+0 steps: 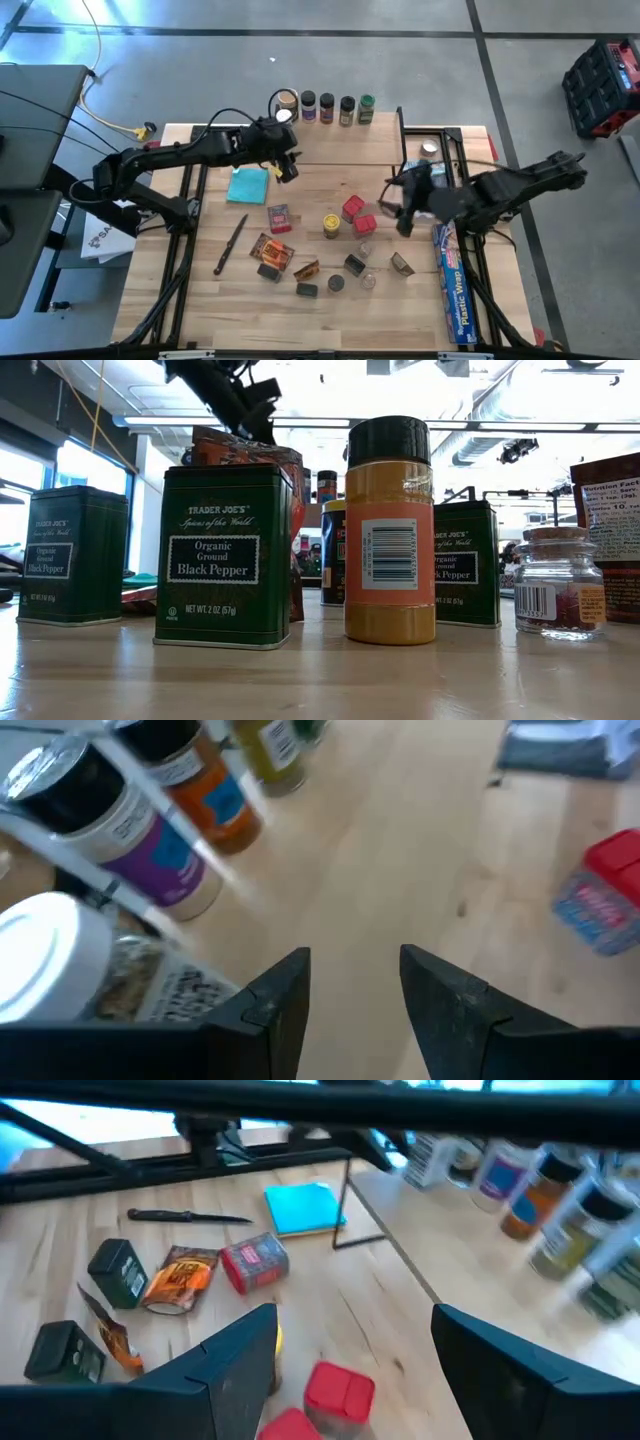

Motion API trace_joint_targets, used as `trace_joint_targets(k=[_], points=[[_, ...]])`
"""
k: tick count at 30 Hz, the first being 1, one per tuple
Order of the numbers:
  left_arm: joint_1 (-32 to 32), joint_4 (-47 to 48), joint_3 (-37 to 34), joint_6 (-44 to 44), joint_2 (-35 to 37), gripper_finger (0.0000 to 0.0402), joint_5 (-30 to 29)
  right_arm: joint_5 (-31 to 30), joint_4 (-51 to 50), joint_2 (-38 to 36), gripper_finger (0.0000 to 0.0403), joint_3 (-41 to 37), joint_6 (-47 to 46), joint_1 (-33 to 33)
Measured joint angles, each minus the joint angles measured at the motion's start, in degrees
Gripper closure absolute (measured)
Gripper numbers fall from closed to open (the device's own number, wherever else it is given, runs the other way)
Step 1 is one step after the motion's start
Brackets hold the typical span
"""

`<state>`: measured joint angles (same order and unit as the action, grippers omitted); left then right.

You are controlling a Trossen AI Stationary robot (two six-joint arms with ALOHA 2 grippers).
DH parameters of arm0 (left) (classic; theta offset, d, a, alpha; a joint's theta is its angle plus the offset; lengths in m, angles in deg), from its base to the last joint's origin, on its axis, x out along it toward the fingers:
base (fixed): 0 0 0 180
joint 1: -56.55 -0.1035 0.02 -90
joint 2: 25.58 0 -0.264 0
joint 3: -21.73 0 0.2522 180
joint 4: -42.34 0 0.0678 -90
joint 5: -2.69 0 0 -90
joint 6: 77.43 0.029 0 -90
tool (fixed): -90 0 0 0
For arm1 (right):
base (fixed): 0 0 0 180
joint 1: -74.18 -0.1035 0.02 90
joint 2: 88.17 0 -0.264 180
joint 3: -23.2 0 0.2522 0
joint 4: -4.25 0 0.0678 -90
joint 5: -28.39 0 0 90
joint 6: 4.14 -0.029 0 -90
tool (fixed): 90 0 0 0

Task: Shelf spices
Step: Put the red seasoning can on the shelf

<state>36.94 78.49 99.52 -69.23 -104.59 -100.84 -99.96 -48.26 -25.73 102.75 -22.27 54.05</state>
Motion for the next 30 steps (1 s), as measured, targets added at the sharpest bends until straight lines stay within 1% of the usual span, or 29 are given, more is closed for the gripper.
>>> trace_joint_targets(k=[2, 4, 7, 9, 15, 19, 22, 26, 30], points=[[1.9, 0.3, 0.0, -1.6, 0.8, 0.0251, -0.4, 3.3, -2.6, -1.6, 0.0142, 0.0, -1.4, 1.1], [4.0, 0.3, 0.0, -3.1, 1.6, 0.0251, -0.5, 9.5, -3.4, -1.9, 0.0142, 0.0, -0.7, 2.3], [7.7, 0.4, 0.0, -5.3, 2.0, 0.0251, -0.5, 20.1, -2.4, 0.5, 0.0142, 0.0, 3.6, 4.0], [10.4, 0.5, 0.0, -6.3, 1.9, 0.0251, -0.5, 24.2, -0.1, 3.6, 0.0142, 0.0, 7.2, 4.6], [17.7, -2.2, -3.1, -11.5, 1.9, 0.0251, -2.4, 31.0, 6.4, 14.1, 0.0142, 0.0, 16.9, 7.4], [21.3, -3.4, -6.6, -16.5, 1.9, 0.0251, -5.0, 38.7, 8.8, 18.8, 0.0142, 0.0, 21.8, 11.4], [23.6, -4.7, -9.5, -20.1, 1.9, 0.0251, -7.6, 43.3, 8.9, 19.9, 0.0142, -0.1, 24.3, 15.4], [26.1, -11.8, -14.7, -23.6, 1.9, 0.0251, -10.0, 47.0, 10.6, 20.0, 0.0142, -0.1, 26.0, 19.3], [27.7, -21.4, -19.5, -25.1, 1.9, 0.0251, -10.2, 48.2, 7.6, 19.6, 0.0142, -1.1, 24.1, 20.5]])
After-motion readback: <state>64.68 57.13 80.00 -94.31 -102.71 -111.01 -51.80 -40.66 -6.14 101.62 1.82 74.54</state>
